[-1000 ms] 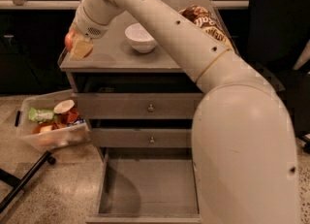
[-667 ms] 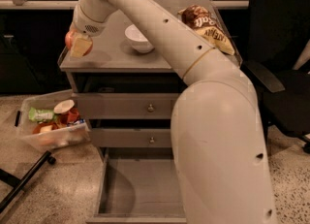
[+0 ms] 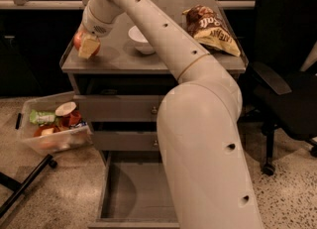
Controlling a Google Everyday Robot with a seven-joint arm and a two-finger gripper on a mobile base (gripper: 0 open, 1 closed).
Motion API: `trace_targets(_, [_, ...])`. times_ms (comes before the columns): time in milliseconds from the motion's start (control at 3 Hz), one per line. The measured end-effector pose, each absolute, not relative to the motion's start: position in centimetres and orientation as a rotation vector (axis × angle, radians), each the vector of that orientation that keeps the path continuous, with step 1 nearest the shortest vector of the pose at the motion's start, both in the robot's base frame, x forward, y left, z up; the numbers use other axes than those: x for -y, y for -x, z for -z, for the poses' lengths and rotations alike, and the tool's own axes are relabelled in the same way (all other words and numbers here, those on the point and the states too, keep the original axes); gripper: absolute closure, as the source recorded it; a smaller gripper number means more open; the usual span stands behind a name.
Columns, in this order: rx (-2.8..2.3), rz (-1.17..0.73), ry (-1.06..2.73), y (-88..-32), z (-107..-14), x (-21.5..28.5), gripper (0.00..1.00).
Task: Pick apple from bottom drawer and place on counter
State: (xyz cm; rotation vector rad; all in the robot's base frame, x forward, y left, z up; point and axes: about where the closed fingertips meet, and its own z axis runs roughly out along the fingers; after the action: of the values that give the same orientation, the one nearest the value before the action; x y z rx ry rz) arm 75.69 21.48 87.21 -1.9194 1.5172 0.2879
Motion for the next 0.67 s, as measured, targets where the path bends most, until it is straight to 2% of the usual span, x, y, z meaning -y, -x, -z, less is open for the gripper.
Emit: trace_targets(667, [-1.526, -0.363, 1.942, -76.30, -85.41, -21.27, 0.36])
